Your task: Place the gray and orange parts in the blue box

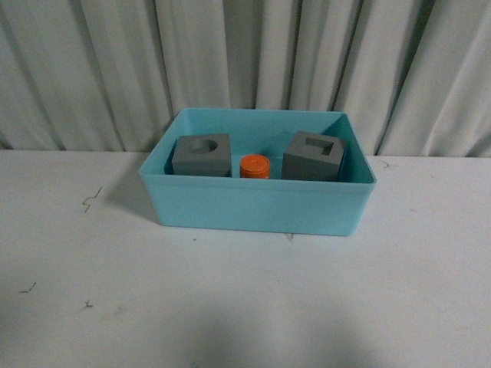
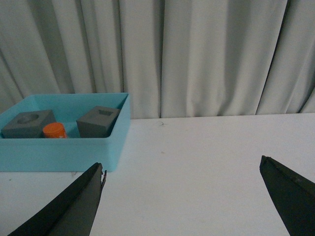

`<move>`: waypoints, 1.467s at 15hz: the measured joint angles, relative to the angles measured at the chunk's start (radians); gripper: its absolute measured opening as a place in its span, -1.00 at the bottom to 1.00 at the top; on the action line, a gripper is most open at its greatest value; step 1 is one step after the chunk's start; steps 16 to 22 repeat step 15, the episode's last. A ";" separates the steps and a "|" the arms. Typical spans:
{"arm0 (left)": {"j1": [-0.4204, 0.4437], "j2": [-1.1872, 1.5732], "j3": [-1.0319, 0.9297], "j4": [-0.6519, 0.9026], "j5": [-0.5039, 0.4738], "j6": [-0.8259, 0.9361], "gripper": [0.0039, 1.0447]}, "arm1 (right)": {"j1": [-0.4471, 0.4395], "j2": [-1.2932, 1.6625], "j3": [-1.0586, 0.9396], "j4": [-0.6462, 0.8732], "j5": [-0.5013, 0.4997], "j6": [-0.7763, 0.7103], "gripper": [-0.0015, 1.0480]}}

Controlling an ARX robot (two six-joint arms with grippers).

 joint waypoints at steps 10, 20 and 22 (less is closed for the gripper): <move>0.000 0.000 0.000 0.000 0.000 0.000 0.88 | 0.000 0.000 0.000 0.000 0.000 0.000 0.87; 0.000 0.000 0.000 0.000 0.000 0.000 0.88 | 0.000 0.000 0.000 0.000 0.000 0.000 0.87; 0.000 0.000 0.000 0.000 0.000 0.000 0.88 | 0.000 0.000 0.000 0.000 0.000 0.000 0.87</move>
